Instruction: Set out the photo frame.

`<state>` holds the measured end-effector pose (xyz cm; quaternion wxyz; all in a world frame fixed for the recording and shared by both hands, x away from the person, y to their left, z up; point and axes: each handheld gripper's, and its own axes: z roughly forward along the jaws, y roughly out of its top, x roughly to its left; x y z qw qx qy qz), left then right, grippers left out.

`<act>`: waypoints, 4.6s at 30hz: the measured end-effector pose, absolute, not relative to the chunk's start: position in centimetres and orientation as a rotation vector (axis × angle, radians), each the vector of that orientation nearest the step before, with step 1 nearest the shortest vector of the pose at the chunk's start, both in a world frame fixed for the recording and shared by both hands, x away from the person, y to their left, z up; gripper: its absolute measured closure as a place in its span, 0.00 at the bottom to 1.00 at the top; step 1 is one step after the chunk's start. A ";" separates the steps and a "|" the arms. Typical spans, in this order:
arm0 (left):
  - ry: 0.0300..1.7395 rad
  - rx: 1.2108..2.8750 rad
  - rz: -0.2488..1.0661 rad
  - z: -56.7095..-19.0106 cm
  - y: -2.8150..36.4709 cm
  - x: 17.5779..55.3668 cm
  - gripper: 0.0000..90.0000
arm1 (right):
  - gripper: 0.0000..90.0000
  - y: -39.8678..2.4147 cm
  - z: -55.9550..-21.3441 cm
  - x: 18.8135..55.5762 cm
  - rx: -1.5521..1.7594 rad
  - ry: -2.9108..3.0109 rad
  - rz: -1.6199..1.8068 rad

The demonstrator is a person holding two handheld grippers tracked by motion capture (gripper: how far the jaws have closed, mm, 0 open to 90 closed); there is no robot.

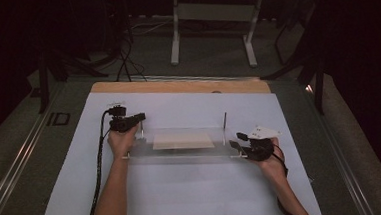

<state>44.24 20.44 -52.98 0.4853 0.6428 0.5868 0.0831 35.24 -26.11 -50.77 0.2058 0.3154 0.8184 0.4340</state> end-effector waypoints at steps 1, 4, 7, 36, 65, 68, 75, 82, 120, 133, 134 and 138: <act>1.429 1.563 0.200 -53.0 20.4 44.3 0.94 | 0.53 -26.0 -50.7 35.1 0.860 2.272 1.219; 1.431 1.564 0.195 -53.0 20.5 44.3 0.94 | 0.49 -25.5 -50.2 34.7 0.776 2.250 1.257; 1.431 1.565 0.190 -53.0 20.5 44.3 0.94 | 0.48 -25.2 -50.2 34.4 0.706 2.240 1.295; 1.334 1.600 0.251 -51.2 21.8 42.9 0.76 | 0.53 -24.9 -50.0 34.7 0.722 2.277 1.371; 1.082 1.655 0.391 -50.0 24.4 34.8 0.66 | 0.53 -24.9 -49.2 35.3 0.777 2.278 1.387; 1.061 1.651 0.381 -50.1 24.5 34.6 0.65 | 0.53 -24.9 -49.1 35.4 0.782 2.278 1.390; 1.018 1.647 0.416 -49.7 24.7 34.2 0.65 | 0.53 -24.8 -48.8 35.8 0.805 2.271 1.399; 0.996 1.686 0.437 -49.6 24.8 33.8 0.65 | 0.53 -24.8 -48.6 35.9 0.818 2.273 1.401; 0.875 1.747 0.567 -48.0 21.4 34.3 0.43 | 0.53 -24.8 -47.3 37.8 0.924 2.218 1.457; 0.871 1.706 0.562 -48.1 20.5 35.3 0.48 | 0.56 -25.2 -47.3 38.1 0.972 2.145 1.493; 0.874 1.700 0.562 -48.2 20.4 35.4 0.48 | 0.57 -25.2 -47.2 38.1 0.972 2.143 1.493; 0.884 1.686 0.566 -48.1 20.3 35.7 0.48 | 0.58 -25.1 -47.3 38.2 0.970 2.117 1.490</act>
